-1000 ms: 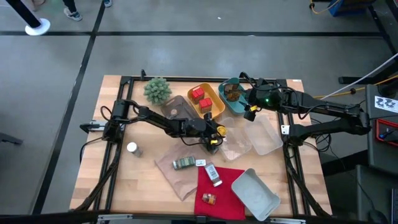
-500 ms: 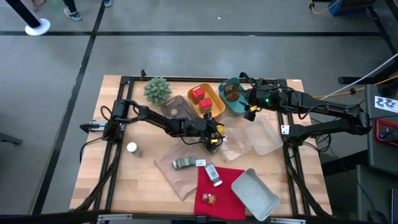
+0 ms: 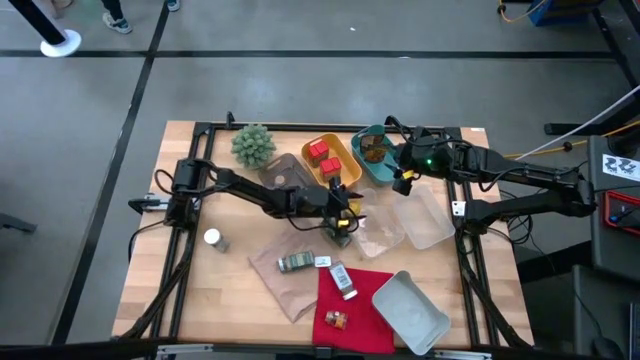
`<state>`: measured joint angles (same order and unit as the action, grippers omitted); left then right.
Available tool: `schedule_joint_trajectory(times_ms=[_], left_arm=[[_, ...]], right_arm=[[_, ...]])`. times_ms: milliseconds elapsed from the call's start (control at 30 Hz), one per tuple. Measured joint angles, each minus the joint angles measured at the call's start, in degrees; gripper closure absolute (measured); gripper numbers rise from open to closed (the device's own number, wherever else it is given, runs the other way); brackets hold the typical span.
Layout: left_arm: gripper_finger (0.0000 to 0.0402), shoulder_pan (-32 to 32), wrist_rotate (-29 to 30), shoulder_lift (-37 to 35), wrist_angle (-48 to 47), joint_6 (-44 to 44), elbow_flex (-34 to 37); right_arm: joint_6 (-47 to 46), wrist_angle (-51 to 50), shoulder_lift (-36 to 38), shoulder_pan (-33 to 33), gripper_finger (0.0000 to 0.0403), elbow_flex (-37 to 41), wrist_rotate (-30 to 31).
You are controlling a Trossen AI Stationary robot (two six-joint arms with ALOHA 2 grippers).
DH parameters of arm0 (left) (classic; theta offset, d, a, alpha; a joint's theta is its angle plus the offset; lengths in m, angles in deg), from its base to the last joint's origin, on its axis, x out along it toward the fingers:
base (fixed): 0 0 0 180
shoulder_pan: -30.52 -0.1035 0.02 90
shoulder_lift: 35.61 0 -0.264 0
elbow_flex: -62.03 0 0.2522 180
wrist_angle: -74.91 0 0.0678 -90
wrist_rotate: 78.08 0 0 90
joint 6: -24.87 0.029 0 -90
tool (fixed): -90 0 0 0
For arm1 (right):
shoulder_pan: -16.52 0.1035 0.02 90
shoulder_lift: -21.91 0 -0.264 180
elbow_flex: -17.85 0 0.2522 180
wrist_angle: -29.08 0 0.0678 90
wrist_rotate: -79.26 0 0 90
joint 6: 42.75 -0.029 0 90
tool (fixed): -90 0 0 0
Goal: Sort spices by type
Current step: Put the yellow seasoning bottle into the left transparent bin, then put the left white seasoning bottle into the right transparent bin
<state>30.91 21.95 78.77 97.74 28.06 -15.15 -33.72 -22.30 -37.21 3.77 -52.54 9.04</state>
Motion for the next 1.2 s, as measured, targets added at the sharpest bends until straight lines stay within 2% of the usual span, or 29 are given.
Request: schedule_joint_trajectory(times_ms=[133, 367, 533, 700, 933, 1033, 1200], left_arm=[[0.0134, 0.0, 0.0, -2.2, -0.9, 0.0, 0.0], [0.0134, 0.1, 0.0, -8.5, -9.2, -2.6, 0.0], [0.0134, 0.1, 0.0, -14.5, -20.8, -4.9, 0.0], [0.0134, 0.2, 0.0, -21.3, -37.0, -9.5, 0.0], [0.0134, 1.9, -0.1, -32.9, -64.3, -22.5, 0.0], [0.0134, 3.2, -0.5, -38.0, -75.6, -32.7, 0.0], [0.0134, 5.7, -4.3, -44.8, -93.4, -51.8, 0.0]], right_arm=[[-1.5, -0.6, 0.0, 0.0, 0.0162, 0.0, -0.7], [-1.9, -2.3, 0.0, 0.0, 0.0162, 0.0, -2.9], [-1.9, -3.2, 0.0, 0.0, 0.0162, 0.0, -3.0], [-1.9, -3.4, 0.0, 0.0, 0.0162, 0.0, -3.0], [-1.9, -3.3, 0.0, 0.0, 0.0162, 0.0, -4.4], [-1.9, -3.2, 0.0, 0.0, 0.0162, 0.0, -5.2], [-1.9, -3.2, 0.0, 0.0, 0.0162, 0.0, -5.6]])
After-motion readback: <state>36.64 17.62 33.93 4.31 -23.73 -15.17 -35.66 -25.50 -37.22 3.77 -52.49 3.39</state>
